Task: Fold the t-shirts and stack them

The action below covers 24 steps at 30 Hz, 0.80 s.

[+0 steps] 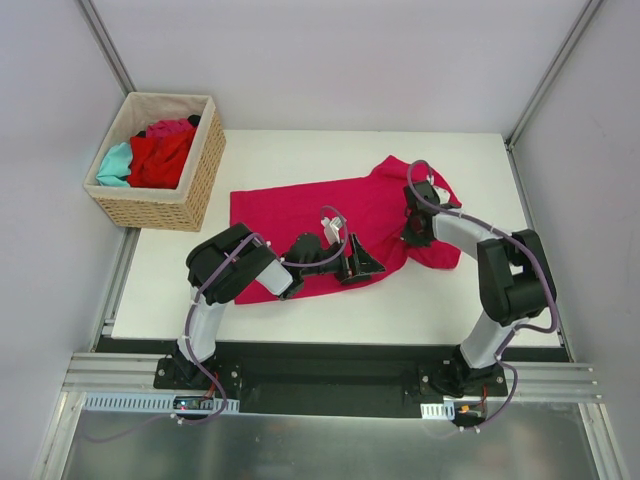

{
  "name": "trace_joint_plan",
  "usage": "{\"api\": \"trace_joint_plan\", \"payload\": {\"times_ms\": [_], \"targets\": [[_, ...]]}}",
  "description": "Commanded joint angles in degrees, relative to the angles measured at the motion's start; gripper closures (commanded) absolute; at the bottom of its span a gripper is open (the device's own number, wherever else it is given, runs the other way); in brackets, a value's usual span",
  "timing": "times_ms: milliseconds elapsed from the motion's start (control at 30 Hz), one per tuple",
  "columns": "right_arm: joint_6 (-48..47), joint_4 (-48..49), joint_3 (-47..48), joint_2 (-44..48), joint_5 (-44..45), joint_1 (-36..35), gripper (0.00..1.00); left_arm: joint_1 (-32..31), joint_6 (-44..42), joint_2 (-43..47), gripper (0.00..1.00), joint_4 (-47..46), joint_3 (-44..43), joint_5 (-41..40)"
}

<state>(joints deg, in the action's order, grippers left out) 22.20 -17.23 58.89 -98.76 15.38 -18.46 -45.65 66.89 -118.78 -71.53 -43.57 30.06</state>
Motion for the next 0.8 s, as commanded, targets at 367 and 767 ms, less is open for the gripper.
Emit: {"api": "trace_joint_plan", "payload": {"times_ms": [367,767], "targets": [[-0.1,-2.4,6.6,-1.0,1.1,-0.9,0.99,0.6,-1.2,-1.9,0.03,1.2,1.9,1.6],[0.8,4.5,18.3,-12.5,-3.1,-2.5,0.99,0.5,-2.3,-1.5,0.03,2.1,2.0,1.9]]}}
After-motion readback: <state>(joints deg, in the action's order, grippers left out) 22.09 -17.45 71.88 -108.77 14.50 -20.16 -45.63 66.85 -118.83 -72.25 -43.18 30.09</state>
